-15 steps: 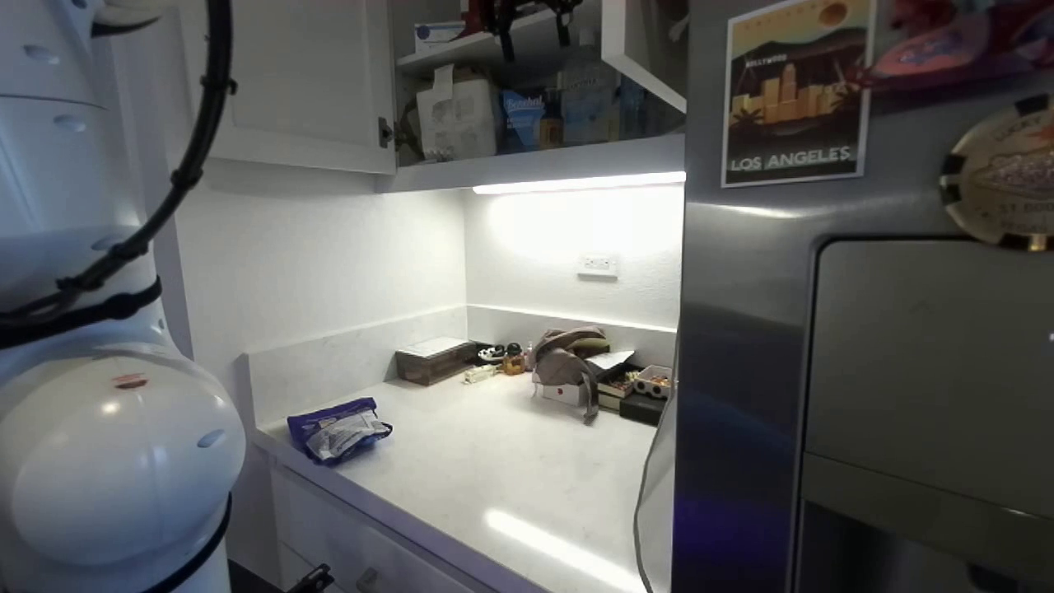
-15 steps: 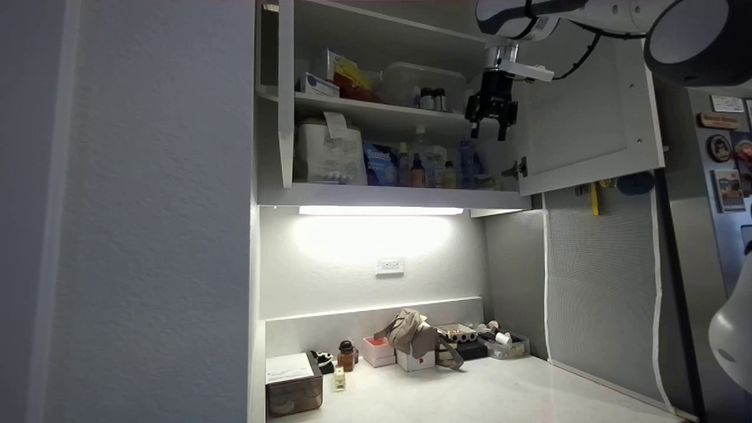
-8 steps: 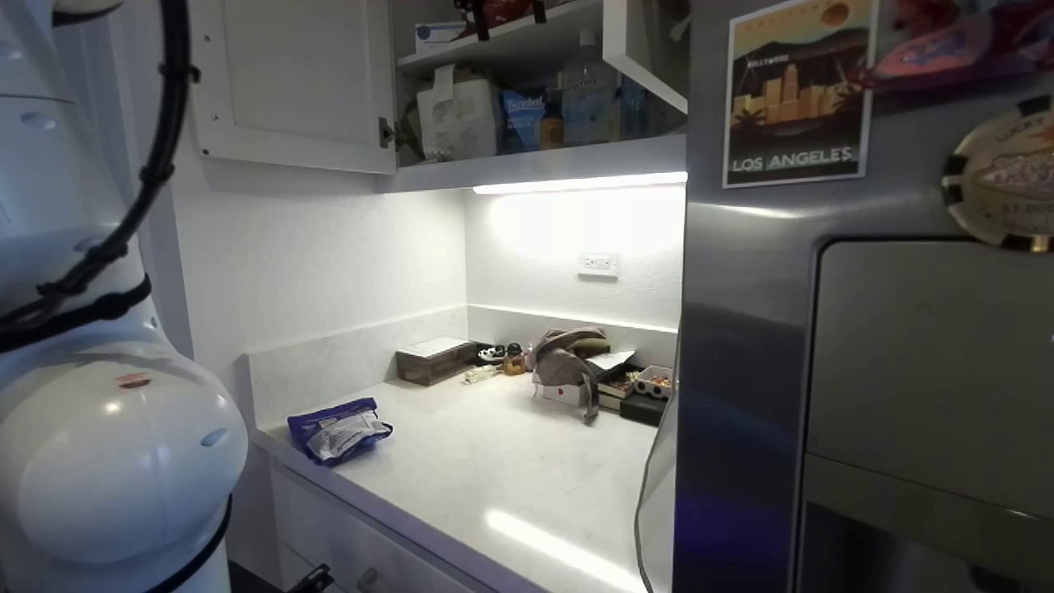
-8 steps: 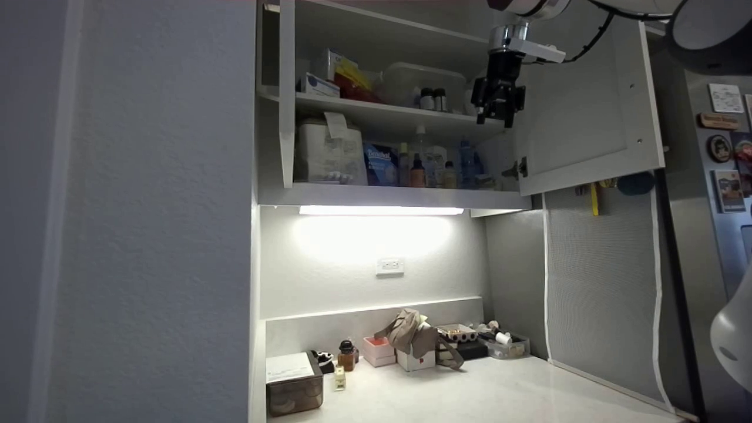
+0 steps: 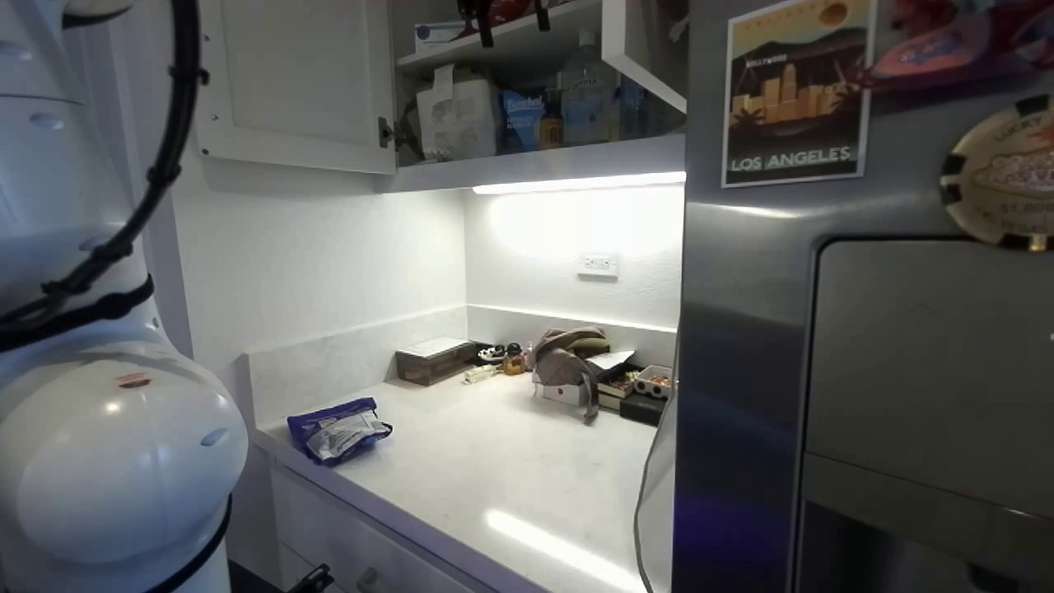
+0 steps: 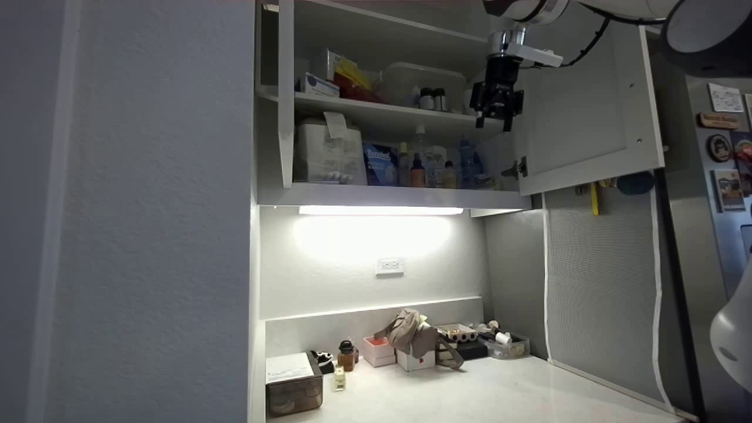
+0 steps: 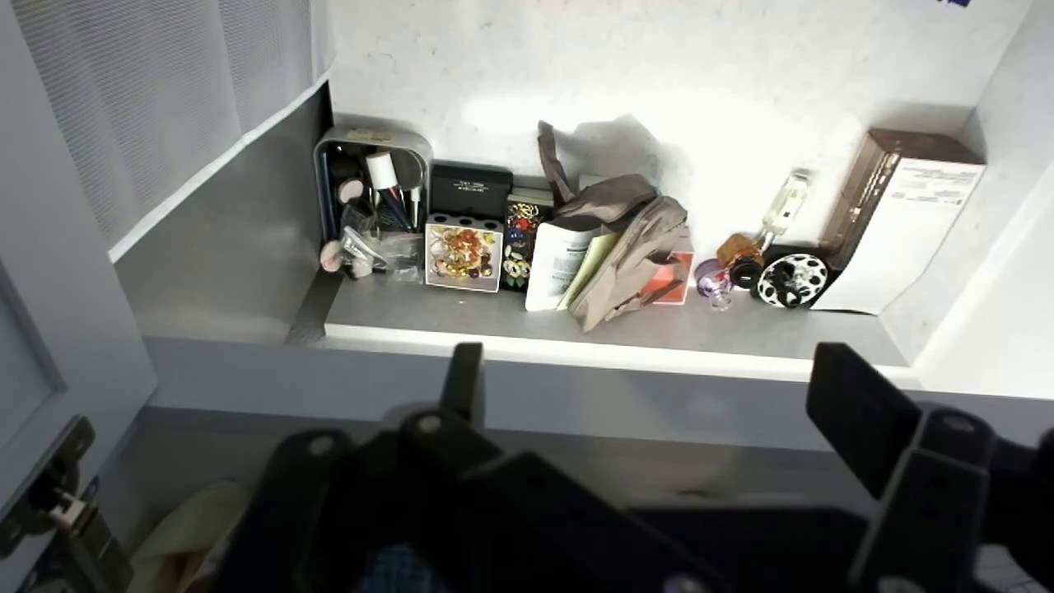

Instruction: Put the spray bottle inside the cabinet

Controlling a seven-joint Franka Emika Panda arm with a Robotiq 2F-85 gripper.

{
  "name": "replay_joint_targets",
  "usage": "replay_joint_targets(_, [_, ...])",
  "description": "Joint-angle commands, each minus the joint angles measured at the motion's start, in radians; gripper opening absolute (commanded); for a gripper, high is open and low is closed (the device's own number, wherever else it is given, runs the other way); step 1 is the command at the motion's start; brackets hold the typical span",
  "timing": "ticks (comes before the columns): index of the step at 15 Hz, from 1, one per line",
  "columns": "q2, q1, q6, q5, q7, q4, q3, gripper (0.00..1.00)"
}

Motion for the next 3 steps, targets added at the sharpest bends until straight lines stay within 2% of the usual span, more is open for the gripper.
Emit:
replay_joint_targets(1, [0.000,0.000,0.000,0.000,0.000,0.000,0.000,1.00])
replay_joint_targets(3, [0.000,0.000,0.000,0.000,0.000,0.000,0.000,1.00])
